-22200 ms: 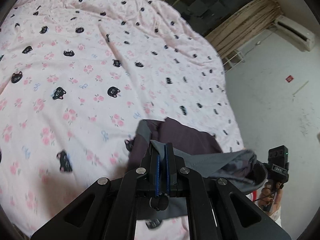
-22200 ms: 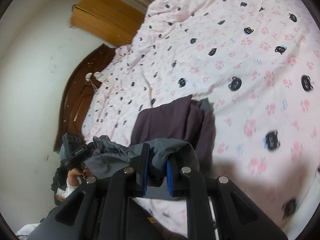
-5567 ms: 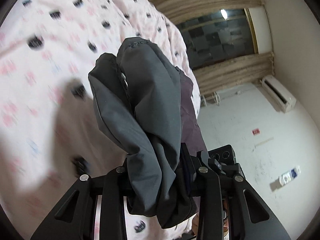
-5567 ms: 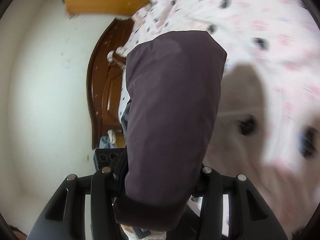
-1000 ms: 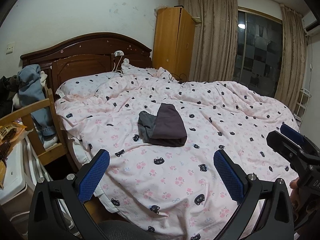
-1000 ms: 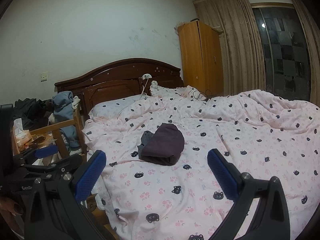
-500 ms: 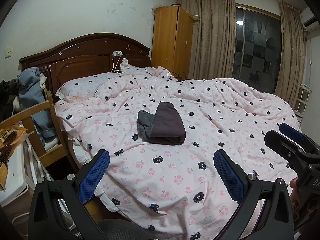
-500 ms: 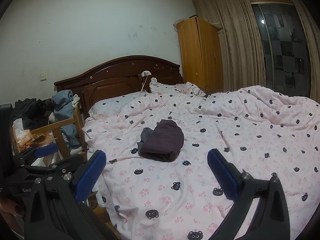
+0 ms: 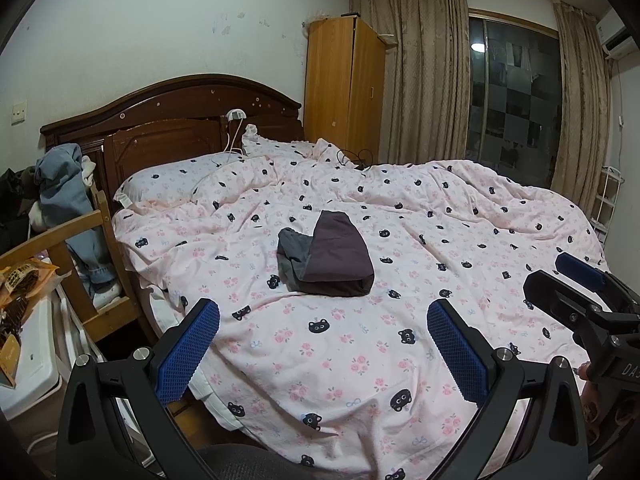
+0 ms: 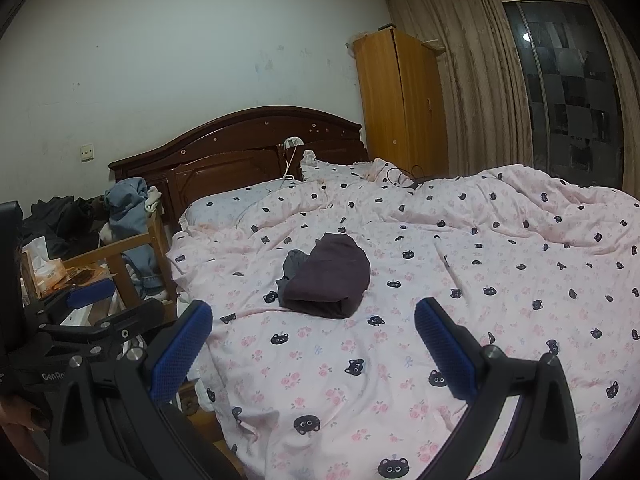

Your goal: Fold clothes

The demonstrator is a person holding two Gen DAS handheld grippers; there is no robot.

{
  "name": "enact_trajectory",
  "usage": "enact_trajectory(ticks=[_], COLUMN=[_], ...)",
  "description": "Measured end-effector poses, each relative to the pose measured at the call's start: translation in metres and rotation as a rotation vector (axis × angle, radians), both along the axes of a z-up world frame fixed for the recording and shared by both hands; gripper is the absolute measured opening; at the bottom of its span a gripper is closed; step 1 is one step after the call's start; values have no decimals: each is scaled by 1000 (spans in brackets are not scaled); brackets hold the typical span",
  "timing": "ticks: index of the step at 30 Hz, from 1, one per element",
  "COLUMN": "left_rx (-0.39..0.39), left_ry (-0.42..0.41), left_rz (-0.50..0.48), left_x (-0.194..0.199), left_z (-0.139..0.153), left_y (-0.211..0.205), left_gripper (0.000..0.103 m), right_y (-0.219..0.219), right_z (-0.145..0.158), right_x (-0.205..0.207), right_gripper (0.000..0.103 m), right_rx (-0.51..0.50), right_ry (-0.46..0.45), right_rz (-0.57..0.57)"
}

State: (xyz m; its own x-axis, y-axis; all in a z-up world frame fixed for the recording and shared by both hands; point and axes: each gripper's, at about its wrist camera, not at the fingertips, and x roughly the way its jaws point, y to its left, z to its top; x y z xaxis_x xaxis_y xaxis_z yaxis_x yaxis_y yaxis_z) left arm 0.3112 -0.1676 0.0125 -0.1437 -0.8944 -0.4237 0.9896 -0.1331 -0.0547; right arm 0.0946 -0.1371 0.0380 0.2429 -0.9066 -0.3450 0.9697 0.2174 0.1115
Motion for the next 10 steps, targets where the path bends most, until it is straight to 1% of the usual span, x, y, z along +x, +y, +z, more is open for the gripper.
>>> enact_trajectory(ticks=[10], left_rx=[-28], left_ry=[-25], left_rz=[13], left_x=[-1], left_z=[3], left_y=[4], left_gripper=[102], right_y=[-1], right_z=[0], right_x=[0], right_gripper=[103], right_rx=[5], right_ry=[-9], right_rz=[-3])
